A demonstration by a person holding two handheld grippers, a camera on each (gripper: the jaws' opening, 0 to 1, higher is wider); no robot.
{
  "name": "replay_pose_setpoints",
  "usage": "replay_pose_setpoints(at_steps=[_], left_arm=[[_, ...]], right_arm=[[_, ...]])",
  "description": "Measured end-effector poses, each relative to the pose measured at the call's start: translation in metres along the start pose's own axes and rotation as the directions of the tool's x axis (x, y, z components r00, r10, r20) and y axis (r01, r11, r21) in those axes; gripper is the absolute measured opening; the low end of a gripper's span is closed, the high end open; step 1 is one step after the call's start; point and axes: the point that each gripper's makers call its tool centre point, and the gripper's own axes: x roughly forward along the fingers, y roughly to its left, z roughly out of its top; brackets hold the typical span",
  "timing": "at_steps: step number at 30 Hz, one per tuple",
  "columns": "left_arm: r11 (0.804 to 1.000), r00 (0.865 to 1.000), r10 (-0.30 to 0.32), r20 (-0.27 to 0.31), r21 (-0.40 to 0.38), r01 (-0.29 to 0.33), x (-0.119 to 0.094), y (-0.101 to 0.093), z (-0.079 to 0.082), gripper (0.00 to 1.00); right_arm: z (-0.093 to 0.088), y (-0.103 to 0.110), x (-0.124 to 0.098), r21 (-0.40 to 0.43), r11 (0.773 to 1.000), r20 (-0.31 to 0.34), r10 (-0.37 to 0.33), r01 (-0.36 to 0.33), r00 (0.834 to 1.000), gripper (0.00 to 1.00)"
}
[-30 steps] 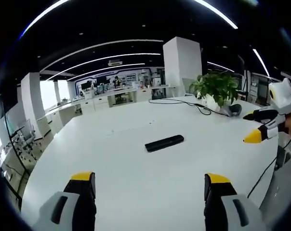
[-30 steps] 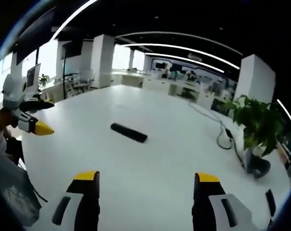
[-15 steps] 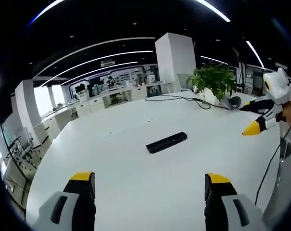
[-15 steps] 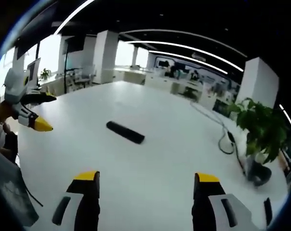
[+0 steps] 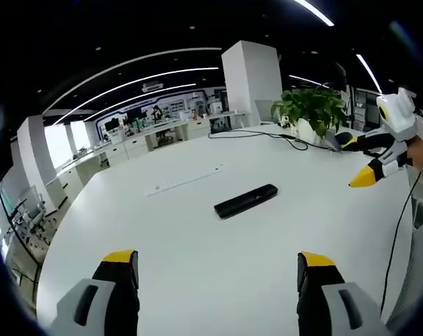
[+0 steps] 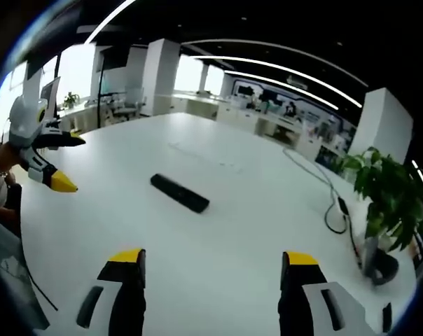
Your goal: Press the specified remote control buttons in sequence, fully releasing each button before pressing the next.
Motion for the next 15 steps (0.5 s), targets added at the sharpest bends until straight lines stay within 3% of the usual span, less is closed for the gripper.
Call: replay_pose_setpoints(at_steps=[15], left_arm=[[0.998,0.999,-0.054,0.003,0.046,0.053,0.035,0.012,0.013,0.97]], right_arm=[[0.006,-0.005,0.038,-0.081,0.996,-0.02,0.039,-0.041,0.999,0.77]])
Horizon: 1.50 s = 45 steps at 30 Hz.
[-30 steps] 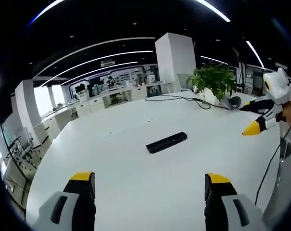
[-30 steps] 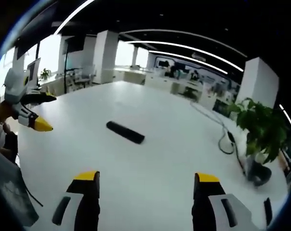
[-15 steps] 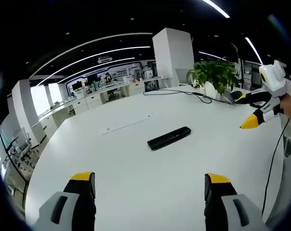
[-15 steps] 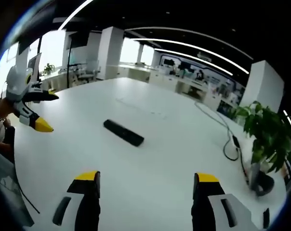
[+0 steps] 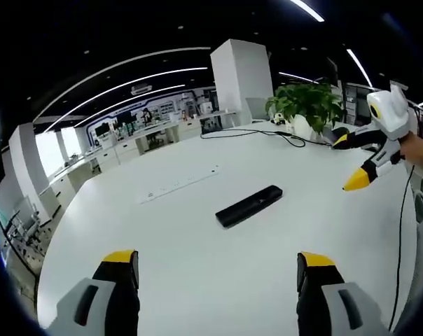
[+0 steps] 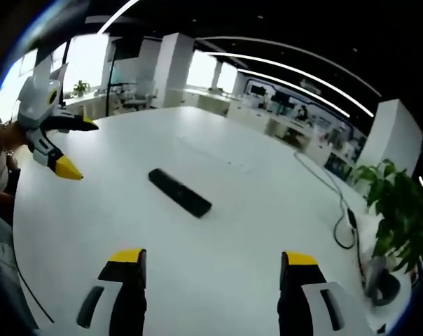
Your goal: Press the specified remote control buttons in sequence, fully releasing each button before pressing the next.
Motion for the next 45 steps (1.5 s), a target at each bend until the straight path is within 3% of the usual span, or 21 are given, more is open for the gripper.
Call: replay_pose_setpoints(at_steps=[11,27,32,45], left_arm=[[0.999,0.999,-0.032,-0.018,0.021,0.032,0.025,0.004,0.002,0.97],[0.995,0.996,-0.076,-0.056,0.052,0.079,0.049,0.007,-0.007,0.95],[0.992,0.994,-0.105,-0.034,0.068,0.107,0.056,0.007,-0.003,0.9],[0.982,0.984,-0.168,-0.052,0.08,0.172,0.079,0.004,0.001,0.92]], right_arm=[[0.004,-0.006,0.021,-0.021,1.0,-0.001,0.015,-0.015,1.0,0.77],[0.001,-0.01,0.046,-0.052,0.998,-0.011,0.041,-0.042,0.999,0.77],[0.001,-0.011,0.053,-0.074,0.996,-0.017,0.053,-0.054,0.998,0.77],[0.007,-0.019,0.073,-0.133,0.987,-0.02,0.089,-0.091,0.996,0.76]])
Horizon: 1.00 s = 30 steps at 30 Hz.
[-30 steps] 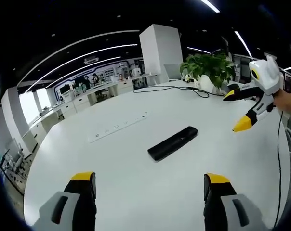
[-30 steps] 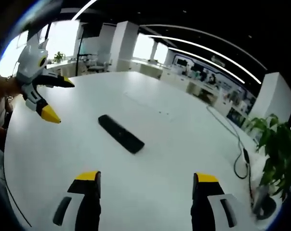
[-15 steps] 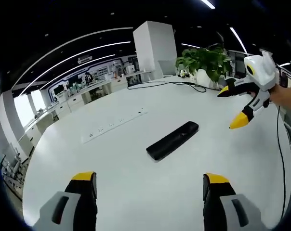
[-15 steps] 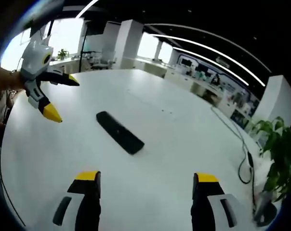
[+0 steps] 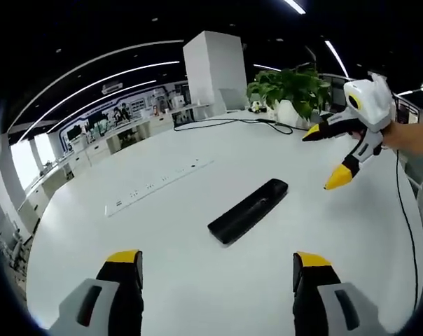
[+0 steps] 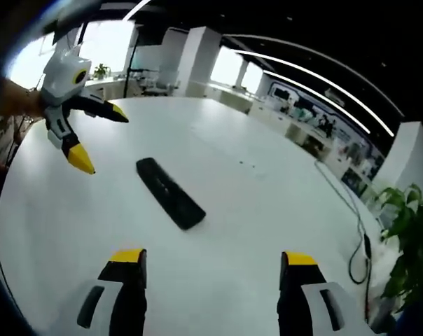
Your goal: Press the specified remote control buttons in sequence, fully releasing each button before pressing the next.
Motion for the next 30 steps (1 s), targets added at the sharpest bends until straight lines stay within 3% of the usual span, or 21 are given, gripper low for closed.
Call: replay_pose_setpoints(at_steps=[6,11,19,25,30], left_arm=[[0.999,0.999,-0.034,-0.009,0.04,0.035,0.009,0.002,0.002,0.91],[0.997,0.999,-0.047,-0.012,0.065,0.048,0.015,0.005,0.004,0.9],[0.986,0.993,-0.12,-0.018,0.111,0.121,0.026,0.0,0.005,0.88],[0.974,0.982,-0.187,-0.028,0.129,0.189,0.034,-0.003,0.006,0.87],[0.959,0.971,-0.237,-0.038,0.15,0.24,0.04,-0.003,0.006,0.85]], right_arm=[[0.006,0.001,0.009,-0.049,0.998,0.004,0.037,-0.037,0.999,0.71],[0.01,0.003,0.017,-0.078,0.995,0.01,0.063,-0.062,0.998,0.72],[0.011,0.004,0.033,-0.126,0.986,0.011,0.115,-0.113,0.993,0.72],[0.021,0.012,0.038,-0.204,0.959,0.056,0.212,-0.197,0.976,0.7],[0.021,0.016,0.043,-0.229,0.938,0.048,0.277,-0.259,0.96,0.7]])
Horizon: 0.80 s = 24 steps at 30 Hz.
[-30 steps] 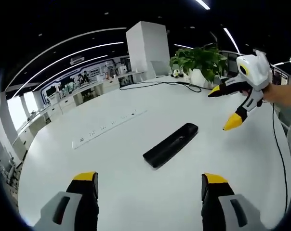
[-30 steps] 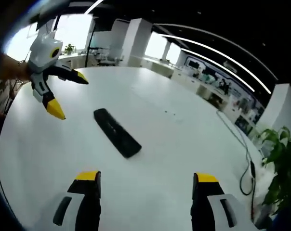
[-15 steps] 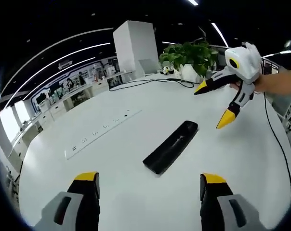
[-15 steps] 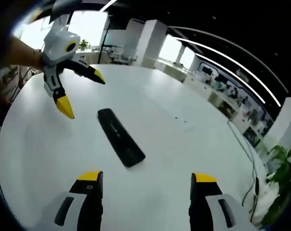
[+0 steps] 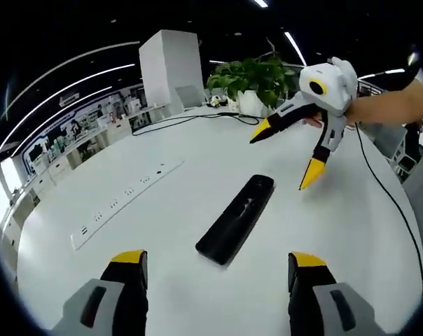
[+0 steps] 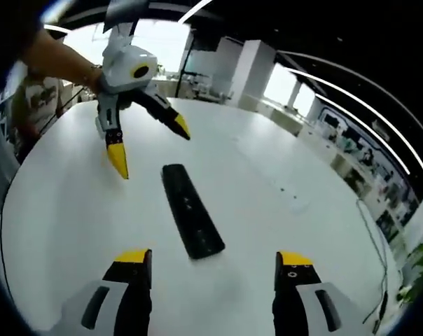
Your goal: Press the specified remote control buttons in sequence, fully releasing each button before pressing the next.
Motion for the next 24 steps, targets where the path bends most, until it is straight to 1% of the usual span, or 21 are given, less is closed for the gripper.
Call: replay_pose_setpoints(at_steps=[1,3,4,6,8,10,14,19,21,22,24], left_arm=[[1.0,1.0,-0.003,-0.001,0.002,0.003,0.001,0.001,0.0,0.84],[1.0,1.0,-0.006,-0.004,0.002,0.006,0.003,0.004,0.001,0.83],[1.0,1.0,-0.016,0.004,-0.005,0.016,0.004,0.004,0.002,0.82],[1.0,1.0,-0.024,0.002,-0.007,0.024,0.005,0.004,0.002,0.81],[0.998,0.998,-0.057,0.014,0.013,0.056,0.007,0.0,0.004,0.81],[0.998,0.998,-0.07,0.01,0.01,0.069,0.009,0.0,0.003,0.81],[0.993,0.993,-0.114,0.026,0.002,0.114,0.013,-0.003,0.006,0.8],[0.989,0.989,-0.144,0.017,0.022,0.144,0.017,-0.004,0.005,0.76],[0.986,0.986,-0.167,0.022,0.029,0.167,0.019,-0.004,0.007,0.75],[0.984,0.984,-0.176,0.022,0.036,0.175,0.019,-0.007,0.009,0.75],[0.982,0.982,-0.186,0.025,0.041,0.185,0.02,-0.008,0.01,0.74]], right_arm=[[-0.001,-0.002,0.002,-0.011,1.0,0.0,0.004,-0.004,1.0,0.69],[-0.002,-0.005,0.004,-0.005,1.0,0.0,0.012,-0.012,1.0,0.68],[-0.002,-0.006,0.005,0.003,1.0,0.007,0.018,-0.018,1.0,0.68],[-0.002,-0.003,0.007,0.008,0.999,0.013,0.036,-0.036,0.999,0.67],[-0.001,0.002,0.006,0.004,0.999,0.016,0.046,-0.046,0.999,0.66],[0.0,0.005,0.008,-0.003,0.997,0.024,0.077,-0.077,0.997,0.65],[0.0,0.006,0.013,-0.037,0.994,0.023,0.102,-0.101,0.995,0.63],[0.003,0.005,0.016,-0.042,0.991,0.031,0.13,-0.128,0.991,0.61],[0.004,0.007,0.017,-0.043,0.987,0.037,0.158,-0.156,0.987,0.6],[0.004,0.007,0.018,-0.045,0.985,0.036,0.167,-0.166,0.985,0.59],[0.003,0.007,0.021,-0.051,0.981,0.029,0.187,-0.186,0.982,0.58]])
